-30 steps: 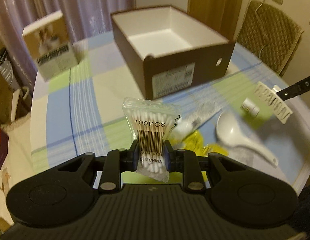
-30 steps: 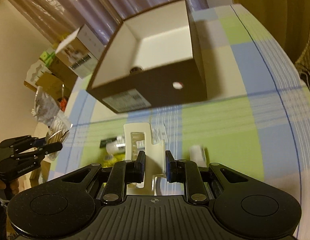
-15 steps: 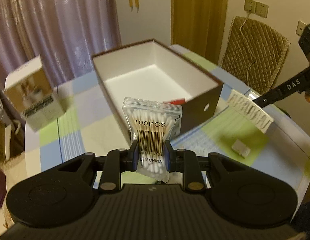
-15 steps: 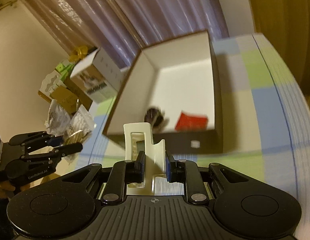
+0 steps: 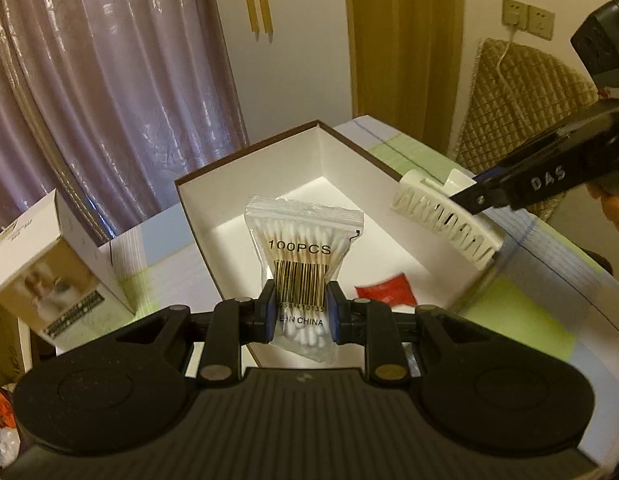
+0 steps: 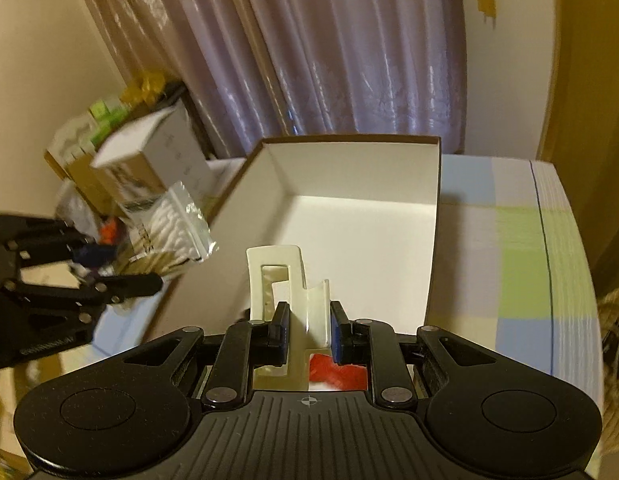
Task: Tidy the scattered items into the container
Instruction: 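Carry the white clip and cotton swab bag with both tools into the shoebox, then open the right tool dropping the clip while the left tool drops the swab bag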
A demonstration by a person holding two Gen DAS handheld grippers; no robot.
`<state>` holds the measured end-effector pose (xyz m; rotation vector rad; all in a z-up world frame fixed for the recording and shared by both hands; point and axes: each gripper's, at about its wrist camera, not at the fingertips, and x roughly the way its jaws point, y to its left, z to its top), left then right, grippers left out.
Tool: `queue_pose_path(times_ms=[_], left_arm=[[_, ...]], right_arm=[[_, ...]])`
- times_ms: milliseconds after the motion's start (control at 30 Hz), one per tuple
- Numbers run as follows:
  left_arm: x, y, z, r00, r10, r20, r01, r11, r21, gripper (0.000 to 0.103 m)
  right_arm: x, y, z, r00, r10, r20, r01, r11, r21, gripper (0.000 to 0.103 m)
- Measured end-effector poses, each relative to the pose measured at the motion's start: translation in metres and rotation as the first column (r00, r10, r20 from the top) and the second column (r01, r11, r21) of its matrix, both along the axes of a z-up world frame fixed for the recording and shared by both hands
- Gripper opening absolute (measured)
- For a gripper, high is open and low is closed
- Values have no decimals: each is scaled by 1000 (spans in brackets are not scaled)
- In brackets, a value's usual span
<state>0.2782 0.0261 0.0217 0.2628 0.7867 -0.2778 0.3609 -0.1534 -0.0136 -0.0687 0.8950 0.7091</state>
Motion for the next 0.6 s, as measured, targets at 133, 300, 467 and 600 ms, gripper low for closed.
queue_pose_path(times_ms=[133, 300, 467, 600], left_arm=[[37, 0, -11, 999, 13, -31, -13, 1000, 15, 21], [80, -2, -34, 996, 34, -87, -33, 999, 14, 21], [118, -1, -61, 986, 61, -153, -59, 998, 19, 21], [140, -5, -80, 982, 62, -178, -52, 997, 64, 21]], right_arm=[[29, 17, -20, 1000, 20, 21, -18, 997, -75, 22], [61, 23, -38, 997, 66, 27, -63, 990, -125, 22], [86, 37, -54, 985, 163, 57, -146, 964, -224, 22], [103, 46, -66, 970, 229, 77, -198, 935, -294, 22]])
